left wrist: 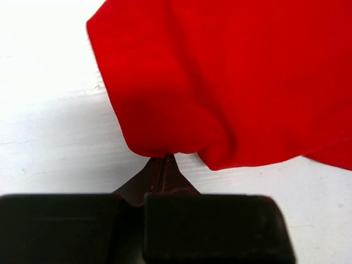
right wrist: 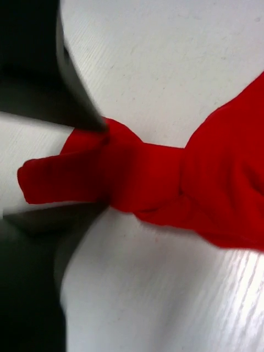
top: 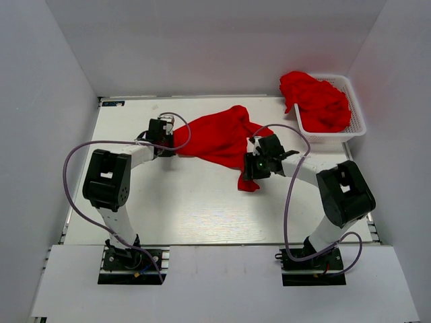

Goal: Fold and stack the t-shirts
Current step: Flatten out the tshirt

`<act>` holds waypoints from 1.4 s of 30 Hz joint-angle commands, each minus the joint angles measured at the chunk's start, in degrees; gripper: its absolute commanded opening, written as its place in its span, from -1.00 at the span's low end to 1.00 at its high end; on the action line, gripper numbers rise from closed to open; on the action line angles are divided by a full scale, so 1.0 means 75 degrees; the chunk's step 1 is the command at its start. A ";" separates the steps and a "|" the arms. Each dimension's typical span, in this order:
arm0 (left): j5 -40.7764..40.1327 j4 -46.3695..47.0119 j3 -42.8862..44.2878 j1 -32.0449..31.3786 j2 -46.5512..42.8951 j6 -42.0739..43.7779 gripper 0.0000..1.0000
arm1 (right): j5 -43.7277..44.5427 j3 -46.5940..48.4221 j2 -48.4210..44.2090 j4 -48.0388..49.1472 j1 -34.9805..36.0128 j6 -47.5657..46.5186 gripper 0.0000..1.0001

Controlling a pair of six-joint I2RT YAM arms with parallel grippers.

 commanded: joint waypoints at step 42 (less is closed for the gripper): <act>0.1550 -0.1000 0.4269 0.0045 -0.7399 -0.0216 -1.00 | 0.1170 0.7005 -0.5999 -0.0265 0.0032 -0.3310 -1.00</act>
